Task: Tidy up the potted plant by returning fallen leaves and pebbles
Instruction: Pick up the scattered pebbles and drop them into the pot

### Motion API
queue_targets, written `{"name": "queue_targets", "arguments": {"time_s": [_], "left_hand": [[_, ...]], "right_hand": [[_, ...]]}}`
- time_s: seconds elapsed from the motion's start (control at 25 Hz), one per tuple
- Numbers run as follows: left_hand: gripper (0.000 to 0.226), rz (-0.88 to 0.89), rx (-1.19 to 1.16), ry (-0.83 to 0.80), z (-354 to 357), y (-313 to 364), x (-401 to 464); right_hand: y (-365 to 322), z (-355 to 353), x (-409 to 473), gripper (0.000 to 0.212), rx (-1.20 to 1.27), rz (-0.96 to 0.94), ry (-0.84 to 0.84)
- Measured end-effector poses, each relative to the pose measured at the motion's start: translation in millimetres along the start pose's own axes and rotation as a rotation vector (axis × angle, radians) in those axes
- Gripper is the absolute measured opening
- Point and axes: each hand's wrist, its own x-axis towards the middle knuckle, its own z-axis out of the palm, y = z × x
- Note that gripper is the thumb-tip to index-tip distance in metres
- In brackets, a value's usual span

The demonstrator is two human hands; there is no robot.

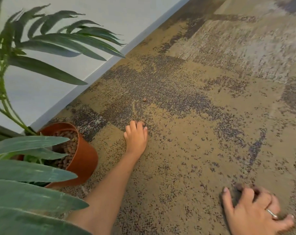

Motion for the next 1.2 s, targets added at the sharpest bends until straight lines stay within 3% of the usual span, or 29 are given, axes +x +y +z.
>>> {"name": "queue_targets", "arguments": {"time_s": [0.44,0.8,0.88,0.96,1.04,1.12,1.2], "left_hand": [[0.034,0.219,0.001,-0.038,-8,-14,-15],[0.025,0.172,-0.045,-0.144,-21,-12,-9],[0.028,-0.080,-0.318,-0.182,-25,-12,-1],[0.029,-0.494,-0.906,-0.245,-34,-17,13],[0.030,-0.797,-1.509,-0.321,-42,-26,26],[0.033,-0.949,-1.824,-0.308,-47,-31,36],[0.033,-1.023,-1.955,-0.274,-47,-31,47]], "right_hand": [[-4,5,-2,0.047,0.030,0.003,0.141],[-5,1,-4,0.049,-0.017,-0.038,0.146],[-6,1,-6,0.050,-0.029,-0.050,0.156],[-7,-1,-7,0.050,-0.020,-0.052,0.169],[-9,-1,-8,0.049,-0.015,-0.050,0.175],[-9,-2,-8,0.049,-0.011,-0.038,0.162],[-10,-2,-7,0.049,0.003,-0.019,0.147]]}}
